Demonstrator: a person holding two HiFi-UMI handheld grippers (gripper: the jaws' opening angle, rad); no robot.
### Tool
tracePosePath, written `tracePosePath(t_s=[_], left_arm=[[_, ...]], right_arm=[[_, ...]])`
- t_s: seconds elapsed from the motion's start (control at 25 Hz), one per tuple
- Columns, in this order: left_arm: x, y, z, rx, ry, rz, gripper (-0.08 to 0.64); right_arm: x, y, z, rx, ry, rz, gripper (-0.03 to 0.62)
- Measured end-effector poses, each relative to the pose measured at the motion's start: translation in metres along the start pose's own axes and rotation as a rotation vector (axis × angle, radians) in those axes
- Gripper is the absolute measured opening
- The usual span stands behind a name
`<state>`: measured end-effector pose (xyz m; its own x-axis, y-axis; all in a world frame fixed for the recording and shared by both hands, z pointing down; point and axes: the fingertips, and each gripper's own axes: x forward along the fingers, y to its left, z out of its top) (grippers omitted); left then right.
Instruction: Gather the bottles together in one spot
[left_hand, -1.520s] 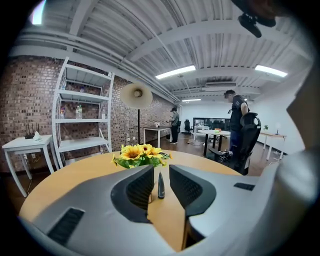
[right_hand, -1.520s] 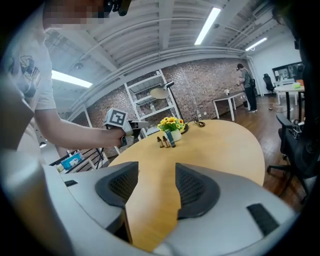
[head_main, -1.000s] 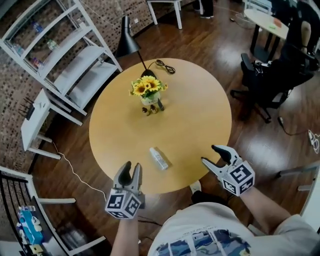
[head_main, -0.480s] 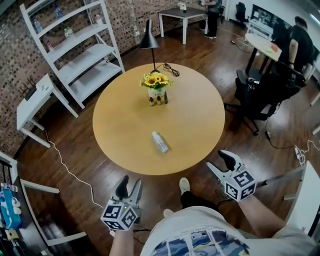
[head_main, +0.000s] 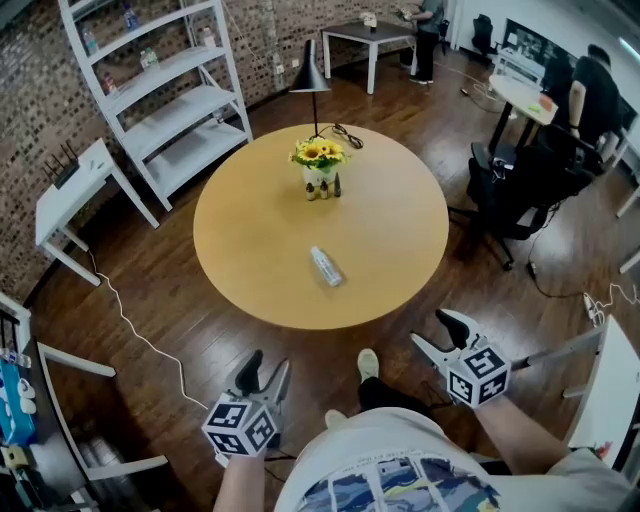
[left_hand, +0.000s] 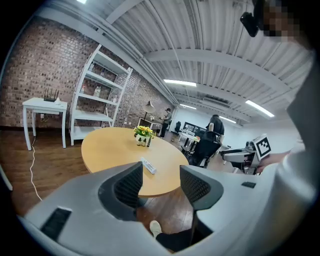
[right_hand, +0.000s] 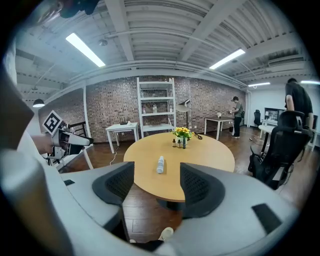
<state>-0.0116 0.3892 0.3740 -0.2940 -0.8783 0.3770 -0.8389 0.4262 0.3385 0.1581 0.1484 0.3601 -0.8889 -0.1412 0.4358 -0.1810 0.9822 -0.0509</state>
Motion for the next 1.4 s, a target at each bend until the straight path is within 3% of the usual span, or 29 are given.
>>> tracePosePath(t_s=[0.36, 0.64, 1.12, 1.4], left_arm=[[-0.012, 0.007, -0.003, -0.051, -0.040, 0.009, 0.222], [-0.005, 0.023, -0.007, -0.073, -0.027, 0.042, 0.223], [0.043, 0.069, 0.003, -0.147, -0.006, 0.195, 0.223], [0.097, 0.077, 0.025, -0.214, 0.027, 0.315, 0.224]], right_arm=[[0.006, 0.012, -0.002, -0.028, 0.022, 0.030, 0.305], [0.053, 0.015, -0.015, -0.046, 0.083, 0.084, 0.305], [0.240, 0.024, -0.038, -0.137, 0.200, 0.261, 0.305], [0.373, -0.008, -0.075, -0.144, 0.374, 0.337, 0.305]])
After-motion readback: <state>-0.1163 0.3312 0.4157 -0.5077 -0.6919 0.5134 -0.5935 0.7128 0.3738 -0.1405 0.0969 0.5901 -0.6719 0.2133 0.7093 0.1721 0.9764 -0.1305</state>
